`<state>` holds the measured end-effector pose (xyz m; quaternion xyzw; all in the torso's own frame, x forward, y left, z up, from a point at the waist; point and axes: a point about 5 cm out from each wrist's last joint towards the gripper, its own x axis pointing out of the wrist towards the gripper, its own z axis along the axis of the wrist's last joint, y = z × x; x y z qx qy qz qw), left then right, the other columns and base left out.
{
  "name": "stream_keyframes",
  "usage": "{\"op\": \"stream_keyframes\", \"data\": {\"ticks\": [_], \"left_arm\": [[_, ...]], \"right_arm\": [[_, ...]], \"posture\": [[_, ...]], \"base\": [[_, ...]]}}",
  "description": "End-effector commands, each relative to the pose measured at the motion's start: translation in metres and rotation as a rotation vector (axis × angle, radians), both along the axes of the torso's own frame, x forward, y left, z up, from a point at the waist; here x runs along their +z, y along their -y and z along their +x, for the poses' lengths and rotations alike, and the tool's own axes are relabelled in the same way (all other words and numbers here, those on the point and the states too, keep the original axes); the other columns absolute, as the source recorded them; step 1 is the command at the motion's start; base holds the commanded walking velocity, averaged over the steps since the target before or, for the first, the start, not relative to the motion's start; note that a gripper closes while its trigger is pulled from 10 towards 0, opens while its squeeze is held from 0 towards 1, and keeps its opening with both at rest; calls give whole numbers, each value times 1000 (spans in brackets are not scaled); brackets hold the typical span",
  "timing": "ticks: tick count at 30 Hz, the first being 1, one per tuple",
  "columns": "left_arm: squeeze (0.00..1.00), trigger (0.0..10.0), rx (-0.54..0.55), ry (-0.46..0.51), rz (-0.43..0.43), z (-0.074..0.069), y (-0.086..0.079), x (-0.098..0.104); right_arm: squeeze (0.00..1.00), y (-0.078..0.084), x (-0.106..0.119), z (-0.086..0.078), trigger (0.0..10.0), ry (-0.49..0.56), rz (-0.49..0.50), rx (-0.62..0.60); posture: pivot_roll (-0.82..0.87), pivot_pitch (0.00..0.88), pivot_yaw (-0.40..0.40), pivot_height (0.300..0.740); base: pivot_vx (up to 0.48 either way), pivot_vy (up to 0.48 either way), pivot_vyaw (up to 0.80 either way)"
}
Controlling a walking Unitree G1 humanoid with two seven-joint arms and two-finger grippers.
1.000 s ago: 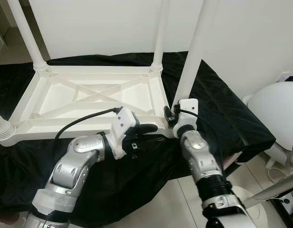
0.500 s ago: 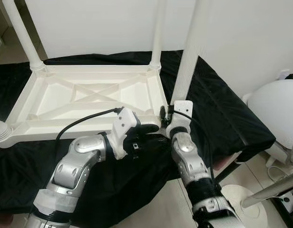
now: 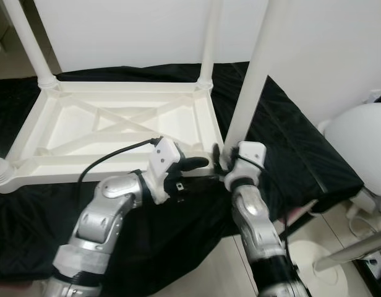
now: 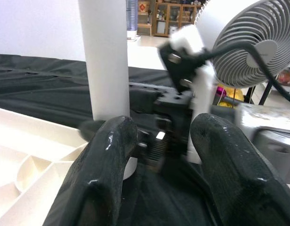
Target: Building children table
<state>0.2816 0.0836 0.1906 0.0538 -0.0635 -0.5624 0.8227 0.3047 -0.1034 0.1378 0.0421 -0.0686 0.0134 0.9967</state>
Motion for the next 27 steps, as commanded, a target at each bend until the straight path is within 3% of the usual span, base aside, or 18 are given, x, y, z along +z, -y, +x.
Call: {"op": "stream_keyframes", "data": {"ticks": [1,3,5,6,7,8,10,11,18,19,21,22,23,24,26,27], "left_arm": [[0,10000,275,11,-49,14,-8,3],[0,10000,423,15,-29,30,-19,3],[0,10000,479,10,-9,36,-24,1],[0,10000,540,2,14,42,-30,-2],[0,10000,540,2,14,42,-30,-2],[0,10000,598,-12,28,48,-37,-5],[0,10000,598,-12,28,48,-37,-5],[0,10000,654,-25,33,53,-43,-7],[0,10000,782,-43,37,66,-58,-9],[0,10000,806,-46,41,68,-60,-9],[0,10000,806,-46,41,68,-60,-9],[0,10000,819,-49,42,69,-61,-9],[0,10000,819,-49,42,69,-61,-9],[0,10000,835,-46,43,71,-61,-10],[0,10000,850,-40,47,72,-61,-10],[0,10000,864,-33,50,73,-62,-9]], "right_arm": [[0,-1,-1,-4,10000,-4,-5,9],[0,5,-7,-23,10000,-5,-33,40],[0,7,-9,-30,10000,-6,-42,54],[0,10,-11,-36,7412,-3,-58,65],[0,10,-11,-36,7412,-3,-58,65],[0,11,-12,-40,1804,-5,-61,82],[0,11,-12,-40,1804,-5,-61,82],[0,11,-13,-44,0,-5,-69,93],[0,7,-16,-51,0,-14,-82,164],[0,3,-16,-50,2235,-17,-84,193],[0,3,-16,-50,2235,-17,-84,193],[0,0,-17,-49,4902,-23,-81,218],[0,0,-17,-49,4902,-23,-81,218],[0,-4,-15,-49,10000,-22,-76,252],[0,-7,-13,-48,10000,-21,-70,292],[1000,-7,-10,-46,10000,-12,-63,331]], "posture": [[49,44,-44,740],[39,39,-41,740],[39,39,-41,740],[34,38,-40,740],[34,38,-40,740],[30,36,-38,740],[30,36,-38,740],[23,33,-33,740],[17,23,-28,740],[16,16,-24,740],[16,16,-24,740],[16,16,-24,740],[16,16,-24,740],[18,12,-24,740],[18,12,-24,740],[18,12,-24,740]], "base": [[0,0,0],[0,0,0],[0,0,0],[0,0,0],[0,0,0],[0,0,0],[0,0,0],[0,0,0],[0,0,0],[0,0,0],[0,0,0],[0,0,0],[0,0,0],[0,0,0],[0,0,0],[0,0,0]]}}
